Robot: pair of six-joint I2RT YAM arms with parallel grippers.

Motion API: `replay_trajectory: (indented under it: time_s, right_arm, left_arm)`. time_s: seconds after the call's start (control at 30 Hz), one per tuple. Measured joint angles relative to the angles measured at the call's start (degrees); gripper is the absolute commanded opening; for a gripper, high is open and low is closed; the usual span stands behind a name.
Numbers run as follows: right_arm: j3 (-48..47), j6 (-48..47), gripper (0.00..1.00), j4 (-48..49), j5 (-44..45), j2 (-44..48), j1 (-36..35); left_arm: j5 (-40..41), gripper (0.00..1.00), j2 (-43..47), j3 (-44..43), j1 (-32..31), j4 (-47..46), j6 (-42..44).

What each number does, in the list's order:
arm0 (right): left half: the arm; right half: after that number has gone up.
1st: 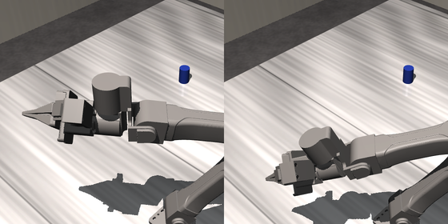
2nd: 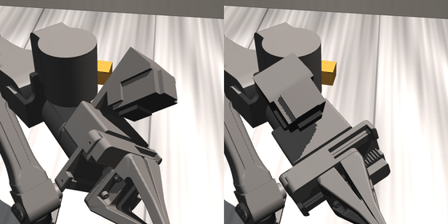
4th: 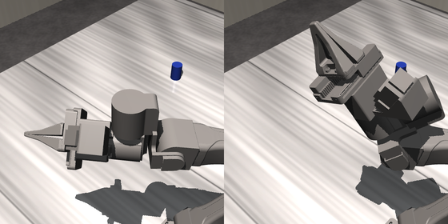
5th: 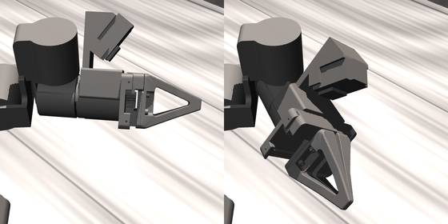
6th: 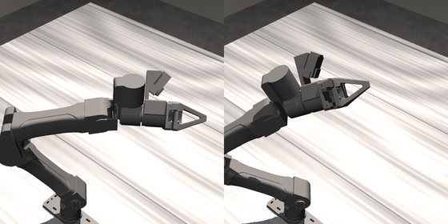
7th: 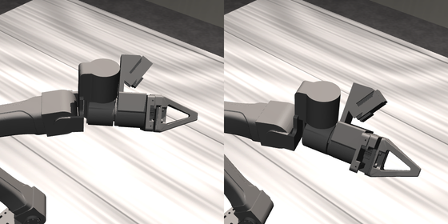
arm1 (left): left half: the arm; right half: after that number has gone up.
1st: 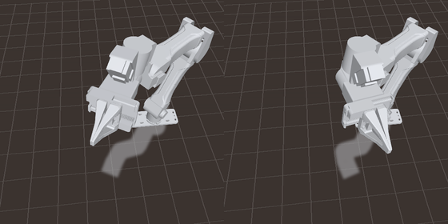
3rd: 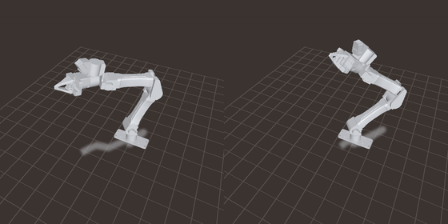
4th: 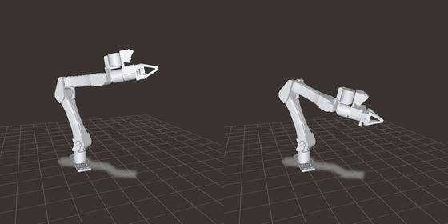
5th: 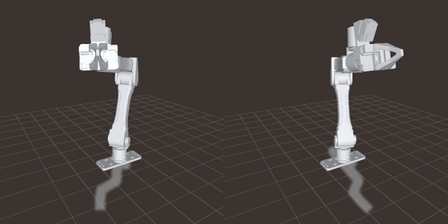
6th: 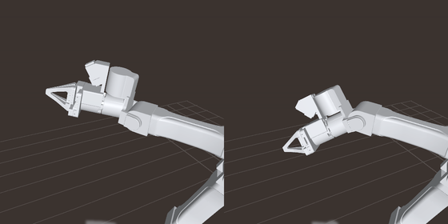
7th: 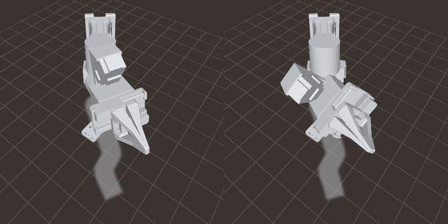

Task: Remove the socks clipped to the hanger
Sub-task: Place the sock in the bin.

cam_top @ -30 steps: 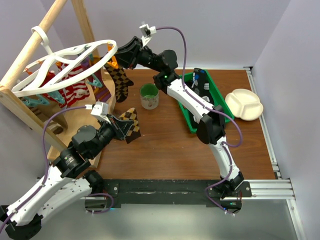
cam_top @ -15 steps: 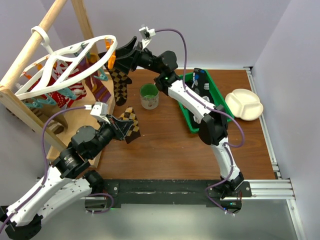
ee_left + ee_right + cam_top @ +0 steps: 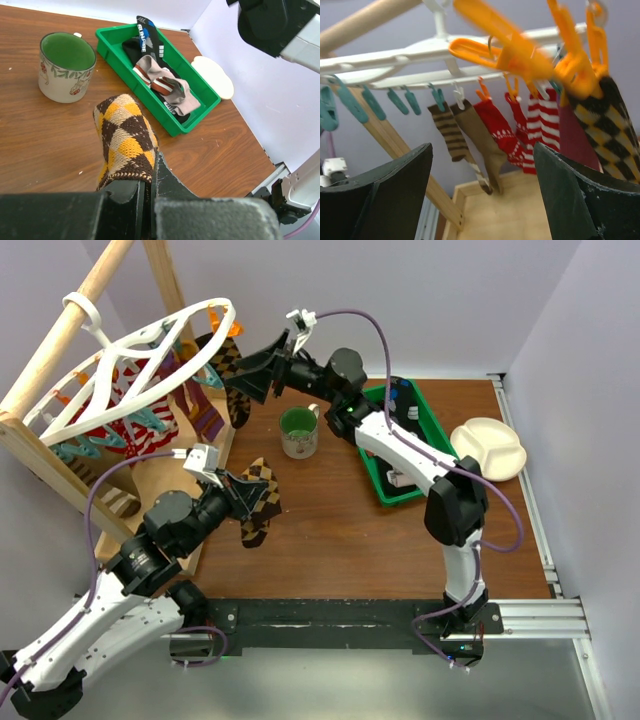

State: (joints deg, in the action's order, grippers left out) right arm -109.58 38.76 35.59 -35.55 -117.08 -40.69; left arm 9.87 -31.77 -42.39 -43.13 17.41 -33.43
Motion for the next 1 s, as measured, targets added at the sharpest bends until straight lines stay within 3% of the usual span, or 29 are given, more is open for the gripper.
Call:
replay_trajectory:
  time_s: [0.3, 0.47, 0.7, 1.0]
  right_arm:
    - [18.34, -6.86, 0.86, -11.82, 12.09, 13.42, 1.38]
    - [28.26, -8.87, 0.87, -19.63, 23.34, 23.93, 1.70]
    - [40.81, -10.27, 0.88, -27.58, 42.27, 43.71, 1.66]
    - [46.75, -12.48, 0.90, -33.42, 61.83, 66.75, 1.70]
  left_arm:
    - [-2.45, 0.00, -3.69, 0.02, 0.00, -4.24, 2.43]
    - [-4.63, 0.00, -8.74, 0.02, -0.31, -10.45, 3.13]
    - [-2.56, 0.00, -24.83, -5.27, -11.41, -18.14, 6.93]
    - [-6.23, 0.00, -48.65, -16.50, -13.22, -32.28, 8.02]
